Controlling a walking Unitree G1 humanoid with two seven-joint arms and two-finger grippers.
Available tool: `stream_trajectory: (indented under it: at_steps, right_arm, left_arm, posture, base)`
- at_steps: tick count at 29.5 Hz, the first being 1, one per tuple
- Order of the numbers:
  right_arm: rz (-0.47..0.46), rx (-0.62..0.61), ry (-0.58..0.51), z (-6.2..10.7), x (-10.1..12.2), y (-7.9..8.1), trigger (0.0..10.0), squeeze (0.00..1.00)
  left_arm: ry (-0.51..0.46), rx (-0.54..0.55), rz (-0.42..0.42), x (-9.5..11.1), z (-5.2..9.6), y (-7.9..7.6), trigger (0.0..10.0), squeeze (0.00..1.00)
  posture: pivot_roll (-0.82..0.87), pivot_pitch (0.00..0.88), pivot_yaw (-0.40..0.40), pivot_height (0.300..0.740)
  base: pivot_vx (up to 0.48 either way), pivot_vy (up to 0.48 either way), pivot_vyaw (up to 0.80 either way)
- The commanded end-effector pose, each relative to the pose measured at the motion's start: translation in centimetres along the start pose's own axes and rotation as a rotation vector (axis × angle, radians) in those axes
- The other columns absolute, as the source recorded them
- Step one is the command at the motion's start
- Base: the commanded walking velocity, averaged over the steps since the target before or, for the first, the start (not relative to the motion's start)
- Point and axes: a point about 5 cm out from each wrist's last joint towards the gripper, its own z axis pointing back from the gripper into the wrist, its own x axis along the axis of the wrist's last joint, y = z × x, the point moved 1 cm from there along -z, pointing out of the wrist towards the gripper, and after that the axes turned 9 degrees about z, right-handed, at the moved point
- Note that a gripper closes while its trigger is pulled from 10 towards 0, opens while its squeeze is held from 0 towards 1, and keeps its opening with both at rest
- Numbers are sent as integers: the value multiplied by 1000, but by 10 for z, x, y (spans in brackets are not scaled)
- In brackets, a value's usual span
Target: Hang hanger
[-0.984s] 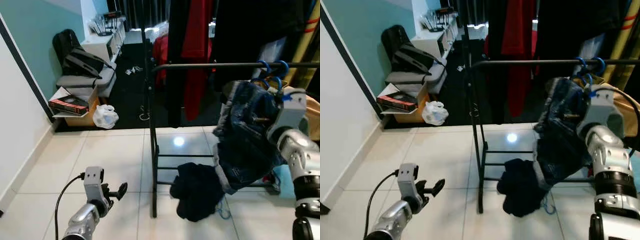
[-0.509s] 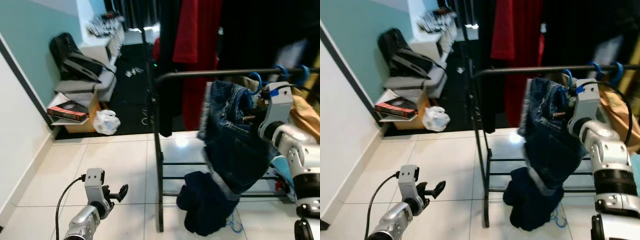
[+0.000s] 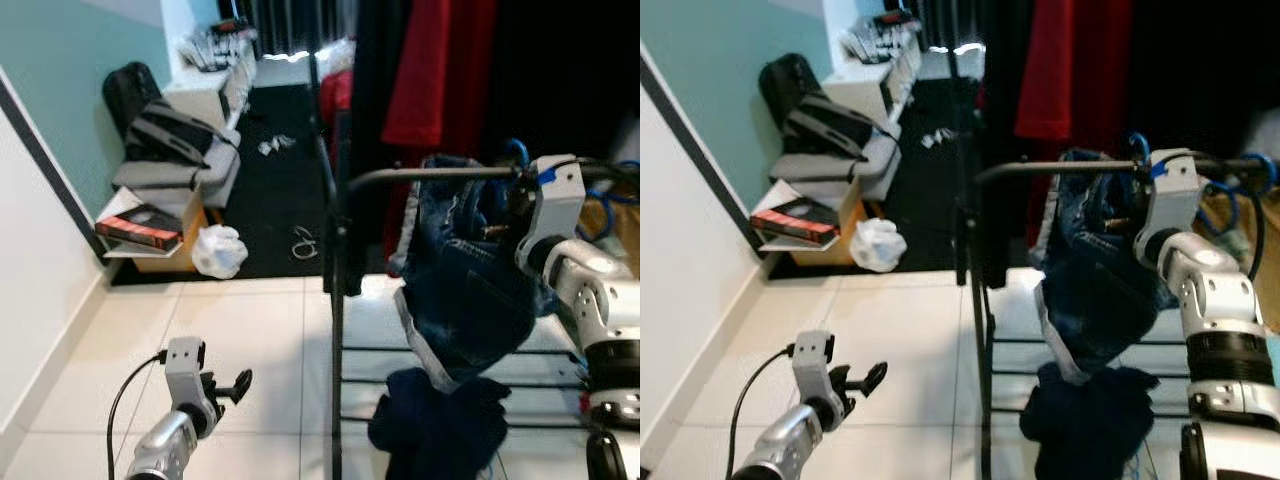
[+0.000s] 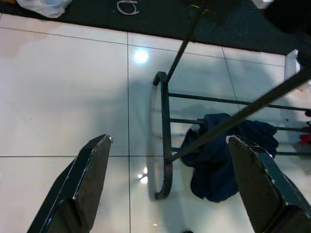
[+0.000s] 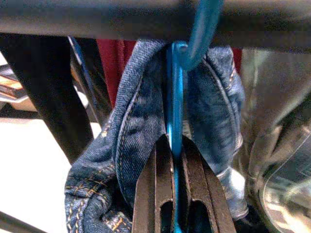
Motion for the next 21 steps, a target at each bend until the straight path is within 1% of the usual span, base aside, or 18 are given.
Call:
stream_trajectory:
  at_steps: [1, 2, 3, 4, 6, 8, 9, 10, 11, 12, 13, 14, 15, 16, 17, 18, 19, 21]
  right_arm:
    - [20, -51, 19, -2, 6, -5, 10000, 0]
    - [20, -51, 19, -2, 6, -5, 10000, 0]
    - [23, -66, 53, -2, 1, -7, 10000, 0]
    - [23, -66, 53, -2, 1, -7, 10000, 0]
    - [37, -71, 136, -4, -13, -6, 10000, 0]
    - [37, -71, 136, -4, -13, -6, 10000, 0]
    - [43, -67, 178, -4, -21, -5, 10000, 0]
    - [43, -67, 178, -4, -21, -5, 10000, 0]
    - [39, -72, 211, -5, -31, -4, 10000, 0]
    - [39, -72, 211, -5, -31, -4, 10000, 0]
    - [34, -83, 240, -5, -41, -4, 10000, 0]
    - [34, -83, 240, -5, -41, -4, 10000, 0]
    - [26, -99, 263, -4, -50, -5, 10000, 141]
    - [26, -99, 263, -4, -50, -5, 10000, 141]
    - [10, -122, 268, -3, -56, -7, 10000, 757]
    - [-5, -151, 263, -2, -61, -9, 10000, 1000]
    - [-5, -151, 263, -2, -61, -9, 10000, 1000]
    - [-22, -189, 243, 0, -63, -12, 10000, 1000]
  left_arm:
    - [39, 27, -4, -8, 5, 7, 10000, 0]
    - [39, 27, -4, -8, 5, 7, 10000, 0]
    - [40, 29, -3, -8, 5, 7, 10000, 0]
    - [40, 29, -3, -8, 5, 7, 10000, 0]
    - [47, 33, -5, -9, 6, 8, 10000, 0]
    - [47, 33, -5, -9, 6, 8, 10000, 0]
    - [55, 37, -5, -10, 6, 9, 10000, 0]
    - [55, 37, -5, -10, 6, 9, 10000, 0]
    - [62, 42, -9, -12, 6, 8, 10000, 0]
    - [62, 42, -9, -12, 6, 8, 10000, 0]
    - [68, 45, -12, -13, 6, 8, 10000, 0]
    - [68, 45, -12, -13, 6, 8, 10000, 0]
    - [73, 47, -14, -15, 6, 8, 10000, 0]
    - [73, 47, -14, -15, 6, 8, 10000, 0]
    - [76, 46, -15, -16, 7, 7, 10000, 0]
    - [79, 46, -16, -16, 7, 8, 10000, 0]
    - [79, 46, -16, -16, 7, 8, 10000, 0]
    - [83, 46, -21, -16, 7, 8, 10000, 0]
  posture:
    - [-108, 0, 43, 740]
    - [-108, 0, 43, 740]
    - [-108, 0, 43, 740]
    - [-108, 0, 43, 740]
    - [-105, 0, 41, 740]
    - [-105, 0, 41, 740]
    - [-103, 0, 37, 740]
    - [-103, 0, 37, 740]
    - [-101, 0, 35, 740]
    - [-101, 0, 35, 740]
    - [-100, 0, 35, 740]
    - [-100, 0, 35, 740]
    - [-100, 0, 35, 740]
    - [-100, 0, 35, 740]
    - [-100, 0, 35, 740]
    - [-99, 0, 36, 740]
    - [-99, 0, 36, 740]
    - [-97, 0, 36, 740]
  base:
    - [0, 0, 0]
    - [0, 0, 0]
    - [0, 0, 0]
    - [0, 0, 0]
    - [0, 0, 0]
    - [0, 0, 0]
    - [0, 0, 0]
    - [0, 0, 0]
    - [0, 0, 0]
    - [0, 0, 0]
    - [0, 0, 0]
    - [0, 0, 0]
    - [0, 0, 0]
    - [0, 0, 0]
    - [0, 0, 0]
    - [0, 0, 0]
    - [0, 0, 0]
    - [0, 0, 0]
